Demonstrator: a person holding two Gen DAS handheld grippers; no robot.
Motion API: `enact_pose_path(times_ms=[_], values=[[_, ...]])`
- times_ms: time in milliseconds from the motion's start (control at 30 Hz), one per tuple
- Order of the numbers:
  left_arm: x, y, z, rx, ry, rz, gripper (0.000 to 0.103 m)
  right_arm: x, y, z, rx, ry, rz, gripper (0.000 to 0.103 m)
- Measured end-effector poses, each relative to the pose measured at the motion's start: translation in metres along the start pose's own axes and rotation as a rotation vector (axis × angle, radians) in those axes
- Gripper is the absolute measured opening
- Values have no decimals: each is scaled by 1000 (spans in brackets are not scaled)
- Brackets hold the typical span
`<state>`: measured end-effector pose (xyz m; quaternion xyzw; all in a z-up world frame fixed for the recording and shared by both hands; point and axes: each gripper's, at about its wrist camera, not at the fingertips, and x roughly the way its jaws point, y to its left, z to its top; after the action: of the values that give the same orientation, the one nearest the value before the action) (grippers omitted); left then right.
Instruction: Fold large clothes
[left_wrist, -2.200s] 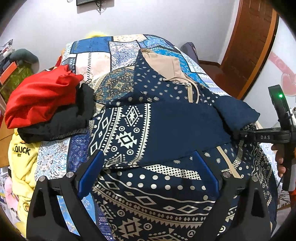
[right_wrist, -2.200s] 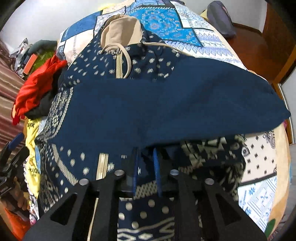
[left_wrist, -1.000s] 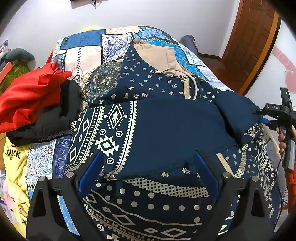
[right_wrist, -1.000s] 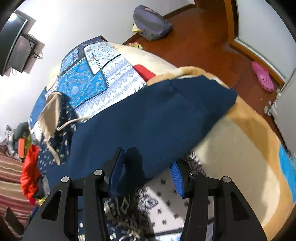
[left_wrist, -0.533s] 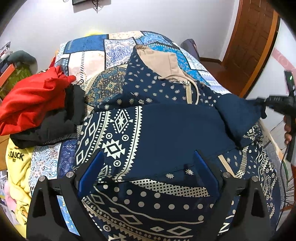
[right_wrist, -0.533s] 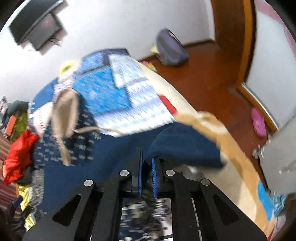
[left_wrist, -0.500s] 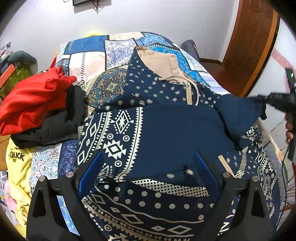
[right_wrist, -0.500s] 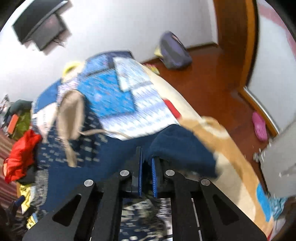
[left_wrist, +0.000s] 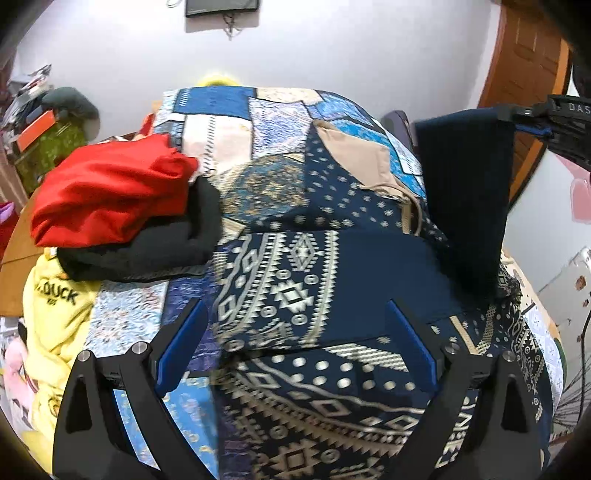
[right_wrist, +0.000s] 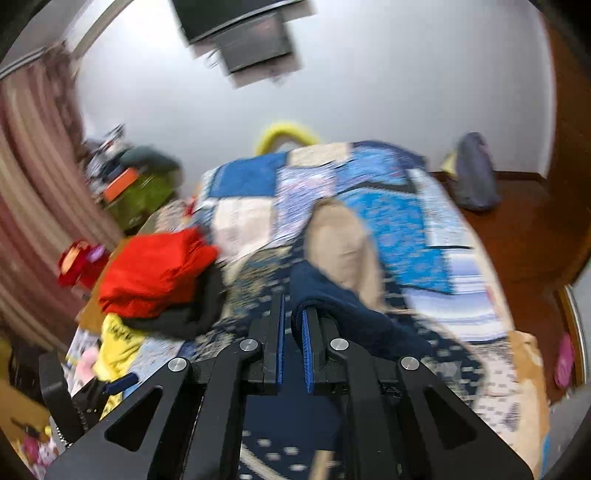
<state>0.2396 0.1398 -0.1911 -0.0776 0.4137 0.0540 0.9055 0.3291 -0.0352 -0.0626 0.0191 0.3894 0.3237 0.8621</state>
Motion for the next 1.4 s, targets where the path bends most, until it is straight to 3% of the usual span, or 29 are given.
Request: enact_pose_path(times_ms=[133,300,433,533,633,767,900,1033,1300,1400], values=[[-9,23,-9,-36,-1,17,96,44,38,-23,-58,120,44,7],[-14,49,-23,-77,17,38,96,101,71,-70,-199,322,14,7],[-11,63,-37,-109,45,48,96,125,81,-99,-244,470,21,8],[-6,68,-44,-126,69,52,96,144,80,-120,-244,630,15,8],[-3,67,-47,-128,82,52,96,144,83,-134,-287,693,18,9],[-1,60,-47,-104,95,58,96,120,78,-133,-309,685,30,23],[4,46,-42,-63,107,64,96,85,51,-117,-214,606,68,35],[11,24,-34,7,111,71,96,50,18,-98,-136,514,48,37],[41,-31,-15,205,121,96,96,-27,-58,-63,-81,303,-145,37],[56,-56,-9,304,123,59,96,-37,-76,-60,-43,267,-188,45]])
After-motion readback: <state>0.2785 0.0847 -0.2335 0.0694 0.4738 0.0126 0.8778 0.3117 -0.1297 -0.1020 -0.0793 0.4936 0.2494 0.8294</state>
